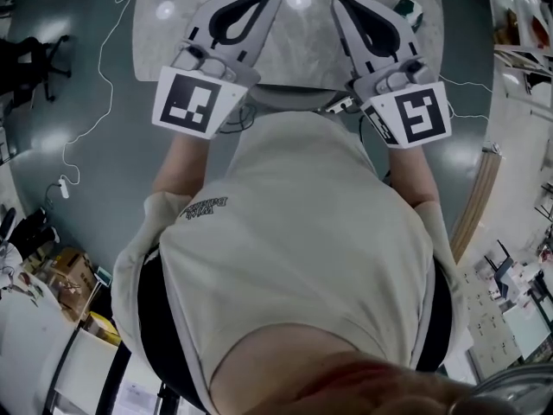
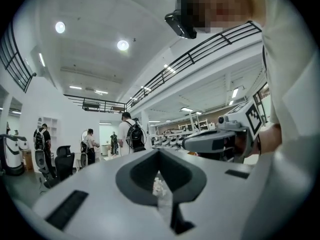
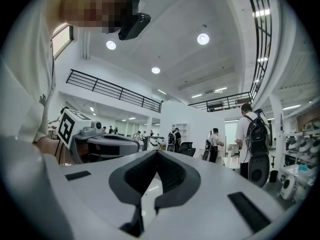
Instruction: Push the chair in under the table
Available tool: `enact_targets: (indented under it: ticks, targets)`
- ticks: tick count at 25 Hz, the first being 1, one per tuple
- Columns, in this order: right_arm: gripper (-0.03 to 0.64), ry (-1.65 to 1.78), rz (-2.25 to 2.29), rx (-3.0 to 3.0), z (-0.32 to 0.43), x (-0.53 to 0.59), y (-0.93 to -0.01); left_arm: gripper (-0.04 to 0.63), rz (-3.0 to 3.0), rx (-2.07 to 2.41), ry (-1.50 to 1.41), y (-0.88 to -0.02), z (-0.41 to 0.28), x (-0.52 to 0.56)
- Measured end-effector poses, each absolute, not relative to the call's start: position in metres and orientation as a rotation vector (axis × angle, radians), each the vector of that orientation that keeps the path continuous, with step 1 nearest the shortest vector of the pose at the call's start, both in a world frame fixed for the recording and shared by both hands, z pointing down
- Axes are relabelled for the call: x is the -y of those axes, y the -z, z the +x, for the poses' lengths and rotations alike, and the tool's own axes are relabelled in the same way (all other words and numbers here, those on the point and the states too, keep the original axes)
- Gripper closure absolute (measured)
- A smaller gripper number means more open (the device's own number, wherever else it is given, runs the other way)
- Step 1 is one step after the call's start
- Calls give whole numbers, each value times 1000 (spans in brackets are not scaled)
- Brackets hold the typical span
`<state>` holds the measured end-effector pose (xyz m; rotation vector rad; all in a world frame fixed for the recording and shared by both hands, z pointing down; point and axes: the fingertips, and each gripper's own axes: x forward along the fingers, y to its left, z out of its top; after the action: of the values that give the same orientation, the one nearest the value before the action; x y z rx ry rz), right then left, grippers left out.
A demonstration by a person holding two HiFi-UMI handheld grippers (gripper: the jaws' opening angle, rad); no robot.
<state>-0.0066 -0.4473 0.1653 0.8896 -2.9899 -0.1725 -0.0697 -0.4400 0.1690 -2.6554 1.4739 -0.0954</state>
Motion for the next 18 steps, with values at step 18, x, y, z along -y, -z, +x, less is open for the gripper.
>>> enact_targets:
  ticks: [18]
  targets:
    - [607, 204, 910, 2980, 12, 434, -162, 586, -2663, -1510, 78, -176, -62, 423]
